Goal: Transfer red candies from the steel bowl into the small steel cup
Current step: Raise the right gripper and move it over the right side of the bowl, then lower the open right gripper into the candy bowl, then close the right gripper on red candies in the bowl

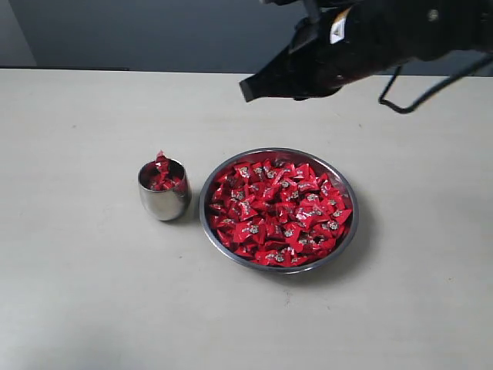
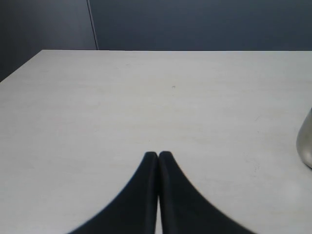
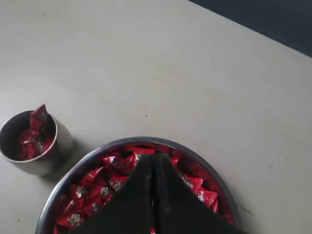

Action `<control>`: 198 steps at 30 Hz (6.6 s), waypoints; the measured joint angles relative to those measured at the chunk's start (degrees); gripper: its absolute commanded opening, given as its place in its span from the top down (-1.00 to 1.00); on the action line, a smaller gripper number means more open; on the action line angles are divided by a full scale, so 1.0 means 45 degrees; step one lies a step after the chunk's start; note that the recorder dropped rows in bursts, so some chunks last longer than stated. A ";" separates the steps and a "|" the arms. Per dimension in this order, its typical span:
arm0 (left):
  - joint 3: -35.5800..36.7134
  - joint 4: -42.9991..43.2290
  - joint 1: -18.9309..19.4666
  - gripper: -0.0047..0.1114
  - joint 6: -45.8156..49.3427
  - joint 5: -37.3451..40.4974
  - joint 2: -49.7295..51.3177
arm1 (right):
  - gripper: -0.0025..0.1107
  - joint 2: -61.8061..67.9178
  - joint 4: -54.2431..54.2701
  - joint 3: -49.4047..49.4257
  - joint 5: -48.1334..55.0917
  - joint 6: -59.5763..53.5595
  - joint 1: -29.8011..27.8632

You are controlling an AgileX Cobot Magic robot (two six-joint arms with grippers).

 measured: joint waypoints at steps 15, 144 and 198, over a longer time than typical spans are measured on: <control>0.0000 0.0000 0.0000 0.91 0.0000 0.0000 0.0000 | 0.97 -0.3216 -0.0282 0.3558 -0.0129 0.0000 -0.1337; 0.0000 0.0000 0.0000 0.91 0.0000 0.0000 0.0000 | 0.29 0.5882 0.2739 -0.3422 0.7061 -1.2273 0.1583; 0.0000 0.0000 0.0000 0.91 0.0000 0.0000 0.0000 | 0.97 0.7014 0.1451 -0.3473 0.6599 -1.1222 0.1583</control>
